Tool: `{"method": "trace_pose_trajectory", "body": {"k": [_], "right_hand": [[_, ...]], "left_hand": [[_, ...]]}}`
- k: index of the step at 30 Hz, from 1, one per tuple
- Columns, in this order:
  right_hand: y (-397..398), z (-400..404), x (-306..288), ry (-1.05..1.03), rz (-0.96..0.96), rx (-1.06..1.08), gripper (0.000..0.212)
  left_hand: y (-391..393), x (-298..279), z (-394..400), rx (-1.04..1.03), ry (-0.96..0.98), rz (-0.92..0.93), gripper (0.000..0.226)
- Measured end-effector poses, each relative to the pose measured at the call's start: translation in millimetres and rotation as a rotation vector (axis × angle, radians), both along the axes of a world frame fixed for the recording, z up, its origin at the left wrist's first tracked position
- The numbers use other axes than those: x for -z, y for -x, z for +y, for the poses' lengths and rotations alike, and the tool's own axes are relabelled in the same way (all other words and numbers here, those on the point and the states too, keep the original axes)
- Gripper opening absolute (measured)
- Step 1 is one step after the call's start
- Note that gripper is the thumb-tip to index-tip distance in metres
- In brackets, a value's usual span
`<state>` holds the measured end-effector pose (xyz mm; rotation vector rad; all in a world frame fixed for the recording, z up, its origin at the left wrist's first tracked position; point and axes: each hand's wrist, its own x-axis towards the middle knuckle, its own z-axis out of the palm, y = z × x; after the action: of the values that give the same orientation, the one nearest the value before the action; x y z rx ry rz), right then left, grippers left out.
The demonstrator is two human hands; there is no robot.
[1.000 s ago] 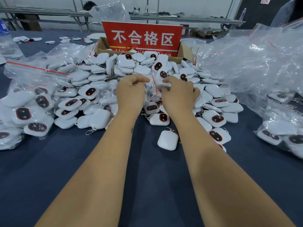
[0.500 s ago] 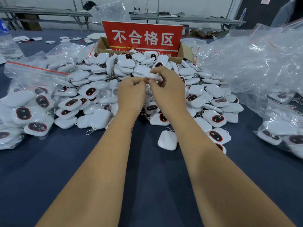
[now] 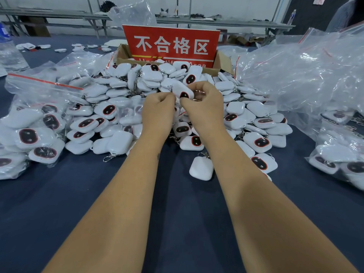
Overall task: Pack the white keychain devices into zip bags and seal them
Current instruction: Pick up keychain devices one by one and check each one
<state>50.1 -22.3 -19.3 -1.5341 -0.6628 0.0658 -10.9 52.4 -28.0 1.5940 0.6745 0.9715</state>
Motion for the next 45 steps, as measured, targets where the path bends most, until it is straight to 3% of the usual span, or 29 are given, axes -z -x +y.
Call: {"method": "trace_pose_trajectory", "body": {"k": [7,10,13,18,22,27,30,34,41,45], "right_hand": [[-1,1,-4,-0.142,0.148,-0.064,0.007],[-2,2,-3,-0.178,0.23,-0.101,0.018],[-1,0,-3,-0.173,0.265,-0.209,0.006],[-4,4,3,-0.086,0.229,-0.111,0.026],[-5,-1,5,-0.018,0.153,-0.142,0.01],[-4,1,5,0.046,0.13,-0.169,0.04],[-4,1,7,0.055,0.084,-0.195,0.038],[-6,-1,8,0.044,0.097,-0.228,0.029],[-8,1,10,0.041,0.129,-0.239,0.031],[-9,1,11,0.035,0.13,-0.239,0.031]], "left_hand": [[-5,4,5,-0.019,-0.002,0.043,0.027],[-5,6,6,-0.03,-0.007,0.055,0.027],[-5,5,7,-0.022,0.006,0.032,0.033],[-6,5,6,-0.031,0.046,0.011,0.033],[-6,4,4,-0.033,0.118,-0.034,0.025],[-5,2,2,-0.01,0.127,-0.052,0.027],[-4,1,1,0.006,0.135,-0.046,0.032],[-4,0,0,0.002,0.137,-0.036,0.021],[-4,2,-1,0.022,0.121,-0.07,0.027],[-4,2,-1,0.026,0.124,-0.061,0.018]]}}
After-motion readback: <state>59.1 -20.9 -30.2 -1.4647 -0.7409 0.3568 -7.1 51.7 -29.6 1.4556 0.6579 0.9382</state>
